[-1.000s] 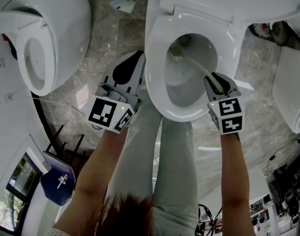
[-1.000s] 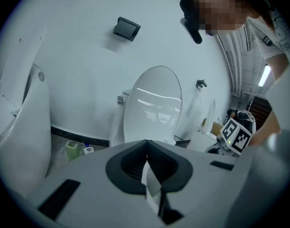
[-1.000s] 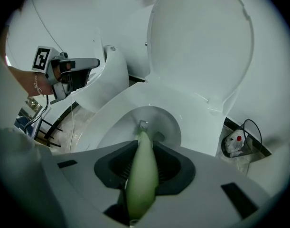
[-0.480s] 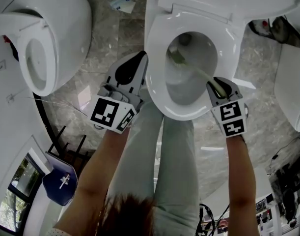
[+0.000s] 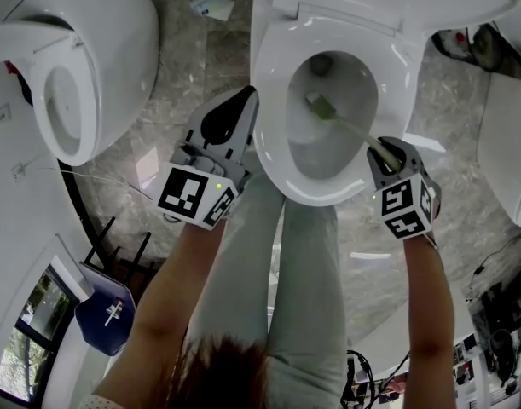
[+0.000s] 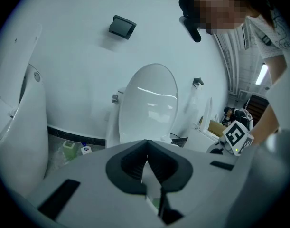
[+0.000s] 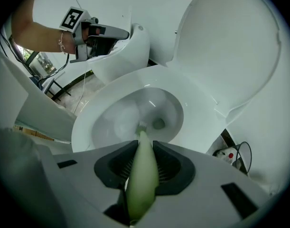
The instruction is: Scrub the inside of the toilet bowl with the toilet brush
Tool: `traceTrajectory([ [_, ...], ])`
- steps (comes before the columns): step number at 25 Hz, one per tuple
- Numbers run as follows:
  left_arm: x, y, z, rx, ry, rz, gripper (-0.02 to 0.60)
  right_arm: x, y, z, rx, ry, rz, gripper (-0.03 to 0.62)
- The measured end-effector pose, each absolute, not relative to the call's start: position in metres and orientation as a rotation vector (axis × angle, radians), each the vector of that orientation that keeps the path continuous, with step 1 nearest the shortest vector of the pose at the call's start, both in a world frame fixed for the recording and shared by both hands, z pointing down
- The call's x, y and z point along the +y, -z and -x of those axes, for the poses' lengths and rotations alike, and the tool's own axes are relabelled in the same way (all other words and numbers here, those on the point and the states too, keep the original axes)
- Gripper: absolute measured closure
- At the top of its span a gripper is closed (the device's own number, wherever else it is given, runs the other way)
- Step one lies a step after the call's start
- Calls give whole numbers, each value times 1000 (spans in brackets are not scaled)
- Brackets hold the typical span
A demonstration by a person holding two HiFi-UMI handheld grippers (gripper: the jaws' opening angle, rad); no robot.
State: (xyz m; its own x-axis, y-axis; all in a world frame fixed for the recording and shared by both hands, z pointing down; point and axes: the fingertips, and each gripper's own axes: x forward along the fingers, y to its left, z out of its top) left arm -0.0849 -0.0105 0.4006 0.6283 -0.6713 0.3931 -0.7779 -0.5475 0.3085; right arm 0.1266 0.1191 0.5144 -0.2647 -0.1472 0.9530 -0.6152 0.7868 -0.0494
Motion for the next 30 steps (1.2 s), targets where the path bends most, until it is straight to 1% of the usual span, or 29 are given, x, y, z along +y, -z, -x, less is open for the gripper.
traceTrajectory([
  [15, -12, -406, 88, -1125, -330, -2385, 578, 98, -507, -129, -1770, -294, -431, 488],
  [30, -31, -390, 103, -1155, -331, -2390, 578, 55, -500, -147, -1712, -233, -458, 490],
])
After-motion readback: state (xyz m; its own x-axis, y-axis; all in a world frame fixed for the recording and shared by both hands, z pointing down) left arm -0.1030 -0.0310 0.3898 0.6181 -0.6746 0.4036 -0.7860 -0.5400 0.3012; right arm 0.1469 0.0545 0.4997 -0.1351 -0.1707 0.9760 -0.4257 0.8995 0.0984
